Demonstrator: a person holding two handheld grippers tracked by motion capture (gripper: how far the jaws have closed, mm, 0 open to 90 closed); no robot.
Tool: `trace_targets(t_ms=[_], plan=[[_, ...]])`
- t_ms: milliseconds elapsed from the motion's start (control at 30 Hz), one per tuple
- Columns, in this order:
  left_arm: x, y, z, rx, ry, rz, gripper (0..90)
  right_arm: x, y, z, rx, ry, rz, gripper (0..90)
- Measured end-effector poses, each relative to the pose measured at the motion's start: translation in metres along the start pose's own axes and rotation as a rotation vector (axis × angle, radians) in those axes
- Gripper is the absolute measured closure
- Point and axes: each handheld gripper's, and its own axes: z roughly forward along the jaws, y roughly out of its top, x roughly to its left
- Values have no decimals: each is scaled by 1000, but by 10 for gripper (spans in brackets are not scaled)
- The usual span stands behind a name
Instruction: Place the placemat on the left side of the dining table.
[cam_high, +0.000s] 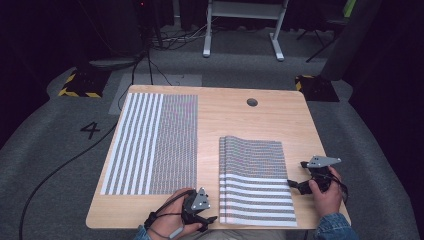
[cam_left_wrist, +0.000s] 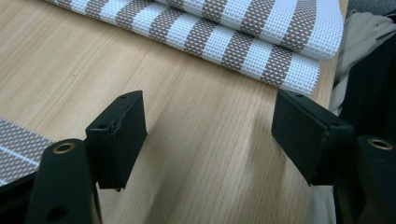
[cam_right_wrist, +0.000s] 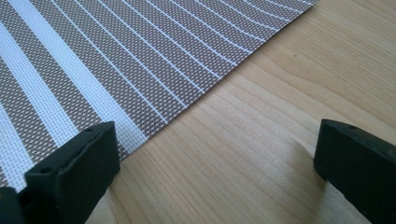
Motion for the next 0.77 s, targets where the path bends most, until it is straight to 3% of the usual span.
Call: trace_targets(t_ms=[33,133,500,767], plan=[[0,-1,3,-37,-3,14,263,0,0,0,0,0,-1,3],[-1,-1,4,-53,6,19,261,0,0,0,0,0,0,3],[-4,-1,4,-27,32,-28,247,0,0,0,0,0,0,3],[-4,-1,4,-27,27,-24,244,0,0,0,1,0,-1,3]])
